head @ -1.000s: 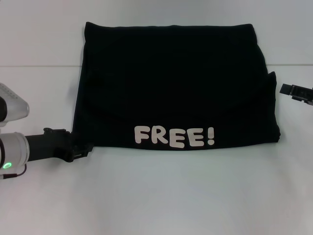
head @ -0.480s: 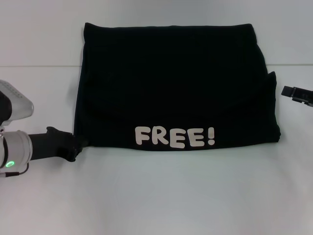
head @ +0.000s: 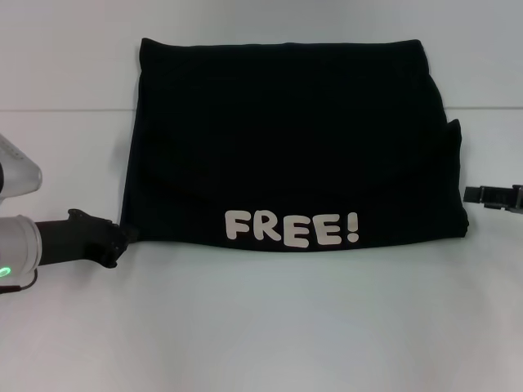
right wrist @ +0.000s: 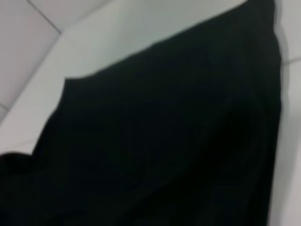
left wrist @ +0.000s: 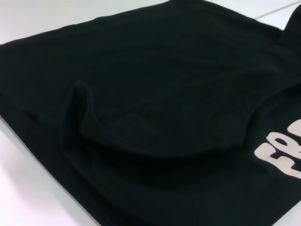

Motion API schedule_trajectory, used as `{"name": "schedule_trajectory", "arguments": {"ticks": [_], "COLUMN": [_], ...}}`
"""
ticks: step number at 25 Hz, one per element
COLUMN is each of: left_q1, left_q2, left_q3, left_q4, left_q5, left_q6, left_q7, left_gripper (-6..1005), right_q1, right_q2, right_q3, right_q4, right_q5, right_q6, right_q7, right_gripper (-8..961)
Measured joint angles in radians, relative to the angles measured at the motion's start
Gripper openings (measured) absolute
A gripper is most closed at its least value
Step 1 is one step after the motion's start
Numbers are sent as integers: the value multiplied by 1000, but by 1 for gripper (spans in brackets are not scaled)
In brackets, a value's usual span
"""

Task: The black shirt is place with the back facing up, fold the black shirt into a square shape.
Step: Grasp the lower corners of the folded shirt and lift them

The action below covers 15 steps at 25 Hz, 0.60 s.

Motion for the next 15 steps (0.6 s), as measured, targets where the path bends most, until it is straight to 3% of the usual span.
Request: {"name": "schedule_trajectory", "arguments": {"ticks": [9,15], "left_q1": [-1,-5], "left_q2": [0,2], "left_q3": [3,4], "left_q4": [10,7], "left_q5": [0,5], "left_q6": [12,12], "left_q7": [-3,-3], "left_gripper": [1,0], "right_q1": [21,22], "right_q2": [47,52], "right_q3": [-108,-127], "right_q4": [12,12], "right_q5": [-5,-6], "right_q6": [83,97], "right_q7": [2,1], "right_gripper": [570,557]}}
